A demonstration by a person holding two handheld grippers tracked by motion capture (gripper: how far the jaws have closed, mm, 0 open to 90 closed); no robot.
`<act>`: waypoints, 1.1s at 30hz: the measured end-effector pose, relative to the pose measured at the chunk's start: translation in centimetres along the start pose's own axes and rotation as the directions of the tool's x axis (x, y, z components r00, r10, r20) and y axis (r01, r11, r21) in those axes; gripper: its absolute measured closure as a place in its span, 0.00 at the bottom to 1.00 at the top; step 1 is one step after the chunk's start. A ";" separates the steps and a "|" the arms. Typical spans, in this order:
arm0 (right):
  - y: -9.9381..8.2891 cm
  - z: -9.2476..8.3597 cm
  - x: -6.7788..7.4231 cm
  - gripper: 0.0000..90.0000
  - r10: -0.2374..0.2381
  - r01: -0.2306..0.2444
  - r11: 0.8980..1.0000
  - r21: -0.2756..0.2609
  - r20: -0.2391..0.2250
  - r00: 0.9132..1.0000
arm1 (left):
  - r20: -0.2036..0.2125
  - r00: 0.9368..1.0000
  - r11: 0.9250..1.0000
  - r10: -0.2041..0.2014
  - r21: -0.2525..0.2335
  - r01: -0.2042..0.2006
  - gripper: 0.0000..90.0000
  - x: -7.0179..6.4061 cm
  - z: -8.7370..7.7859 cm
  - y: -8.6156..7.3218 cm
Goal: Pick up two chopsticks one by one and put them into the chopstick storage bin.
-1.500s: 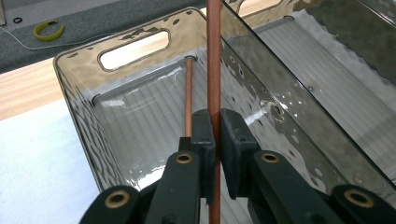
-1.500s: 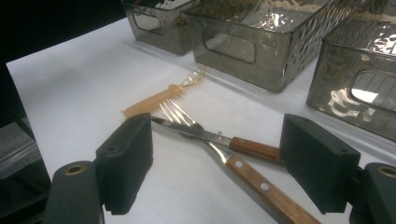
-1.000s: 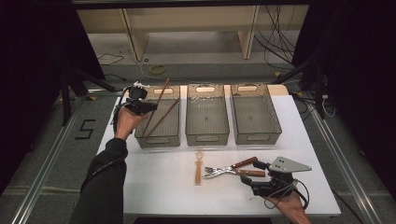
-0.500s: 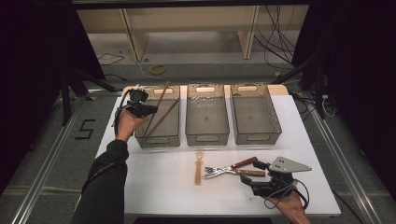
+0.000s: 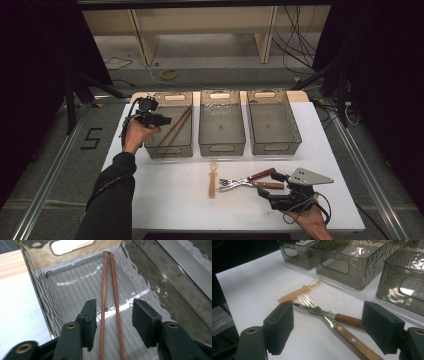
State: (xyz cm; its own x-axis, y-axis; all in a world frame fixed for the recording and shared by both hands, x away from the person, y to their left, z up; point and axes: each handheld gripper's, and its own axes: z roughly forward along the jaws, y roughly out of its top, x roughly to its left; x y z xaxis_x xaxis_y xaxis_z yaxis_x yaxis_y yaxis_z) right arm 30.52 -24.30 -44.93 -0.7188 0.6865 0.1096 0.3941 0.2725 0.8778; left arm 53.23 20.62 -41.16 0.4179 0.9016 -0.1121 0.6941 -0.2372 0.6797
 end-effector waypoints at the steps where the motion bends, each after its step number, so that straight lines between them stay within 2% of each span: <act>1: 0.0 0.0 0.0 0.30 0.000 0.000 1.000 0.000 0.000 1.000 | 0.002 1.000 1.000 0.002 0.005 -0.002 0.55 -0.1 -0.2 0.0; 4: 0.0 0.0 0.0 0.30 -0.001 0.001 1.000 0.000 0.002 1.000 | 0.006 1.000 1.000 0.007 -0.007 -0.007 0.47 -0.6 -1.0 -0.1; 6: 0.0 0.0 0.0 0.30 0.000 0.000 1.000 -0.001 0.004 1.000 | 0.018 1.000 1.000 -0.010 -0.019 0.010 0.43 -0.9 -1.7 -0.3; 9: 0.0 0.0 0.0 0.30 -0.001 0.001 1.000 -0.001 0.006 1.000 | 0.064 0.998 0.999 -0.025 -0.036 0.027 0.38 -1.8 -2.5 -0.9; 10: 0.0 0.0 0.0 0.30 -0.001 0.001 1.000 0.002 0.007 1.000 | 0.078 0.997 0.999 -0.010 -0.038 0.013 0.36 -2.2 -2.7 -1.1; 15: 0.0 0.0 0.1 0.30 -0.002 0.002 1.000 0.001 0.008 1.000 | 0.109 0.994 0.999 0.008 -0.042 -0.004 0.33 -4.1 -3.3 -2.4; 17: 0.0 0.0 0.1 0.30 0.000 0.000 1.000 0.003 0.012 1.000 | 0.109 0.994 0.999 0.031 -0.039 -0.027 0.32 -4.6 -3.4 -3.0; 20: 0.0 0.1 0.2 0.30 0.001 -0.001 1.000 0.013 0.014 1.000 | 0.122 0.992 0.998 0.011 -0.056 -0.004 0.31 -4.9 -3.8 -3.8; 22: 0.0 0.2 0.2 0.30 0.002 -0.002 1.000 0.016 0.014 1.000 | 0.137 0.991 0.999 0.010 -0.054 -0.002 0.29 -5.3 -3.9 -4.4; 26: 0.0 0.2 0.1 0.30 0.003 -0.003 1.000 0.015 0.017 1.000 | 0.139 0.990 0.999 0.027 -0.029 -0.023 0.27 -6.2 -3.7 -5.3; 33: 0.0 0.1 0.1 0.30 0.003 -0.003 1.000 0.013 0.017 1.000 | 0.143 0.990 1.000 0.014 -0.004 -0.014 0.26 -7.2 -3.7 -6.3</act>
State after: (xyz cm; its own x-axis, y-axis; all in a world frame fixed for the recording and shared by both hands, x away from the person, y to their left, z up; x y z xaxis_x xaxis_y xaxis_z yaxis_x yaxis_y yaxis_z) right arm 30.50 -24.11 -44.98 -0.7077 0.6988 0.1040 0.4037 0.2791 0.8713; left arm 43.71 16.92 -41.97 0.5071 0.8372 -0.2049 0.6857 -0.2478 0.6844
